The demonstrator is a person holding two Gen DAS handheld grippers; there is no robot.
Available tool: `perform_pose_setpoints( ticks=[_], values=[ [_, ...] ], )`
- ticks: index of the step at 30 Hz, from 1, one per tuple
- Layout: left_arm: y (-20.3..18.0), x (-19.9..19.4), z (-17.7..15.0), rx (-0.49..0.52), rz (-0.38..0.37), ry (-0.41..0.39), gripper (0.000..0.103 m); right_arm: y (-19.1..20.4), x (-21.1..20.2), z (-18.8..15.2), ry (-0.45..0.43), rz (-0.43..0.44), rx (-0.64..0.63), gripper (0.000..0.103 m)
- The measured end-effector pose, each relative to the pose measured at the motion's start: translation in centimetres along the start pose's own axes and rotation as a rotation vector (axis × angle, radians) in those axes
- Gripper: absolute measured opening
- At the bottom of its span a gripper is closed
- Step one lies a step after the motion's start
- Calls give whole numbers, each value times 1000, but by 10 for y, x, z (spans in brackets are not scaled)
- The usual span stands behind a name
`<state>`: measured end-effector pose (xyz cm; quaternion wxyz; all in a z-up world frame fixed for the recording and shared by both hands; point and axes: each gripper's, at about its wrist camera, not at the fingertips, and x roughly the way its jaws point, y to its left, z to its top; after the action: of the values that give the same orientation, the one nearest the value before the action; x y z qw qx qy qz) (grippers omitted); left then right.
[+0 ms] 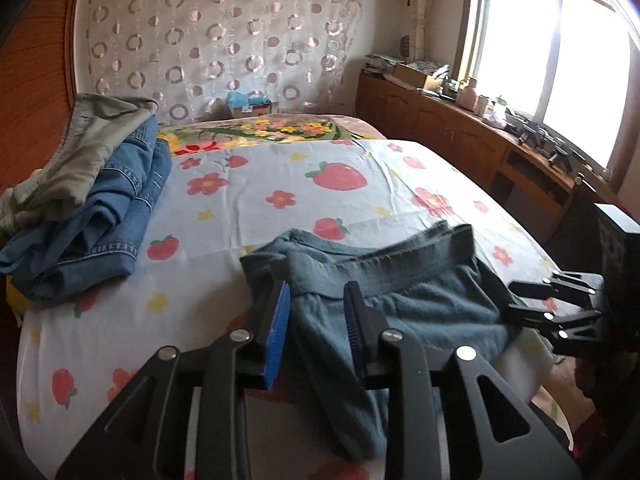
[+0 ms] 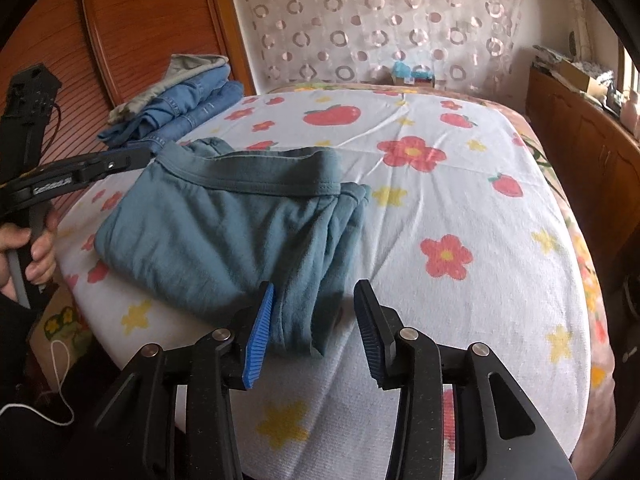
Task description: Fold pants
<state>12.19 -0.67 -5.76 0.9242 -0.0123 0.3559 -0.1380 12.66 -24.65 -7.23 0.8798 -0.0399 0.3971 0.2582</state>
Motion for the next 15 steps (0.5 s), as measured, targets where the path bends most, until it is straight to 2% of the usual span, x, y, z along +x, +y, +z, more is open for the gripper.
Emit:
perform_pose_setpoints(
  ticks=[5, 15],
  values=[
    [-11, -7, -14, 35, 29, 25, 30, 1, -1, -4, -28, -4, -10, 41],
    [-17, -1, -39, 22, 25, 82, 30, 4, -1, -5, -37, -24, -13, 44]
  ],
)
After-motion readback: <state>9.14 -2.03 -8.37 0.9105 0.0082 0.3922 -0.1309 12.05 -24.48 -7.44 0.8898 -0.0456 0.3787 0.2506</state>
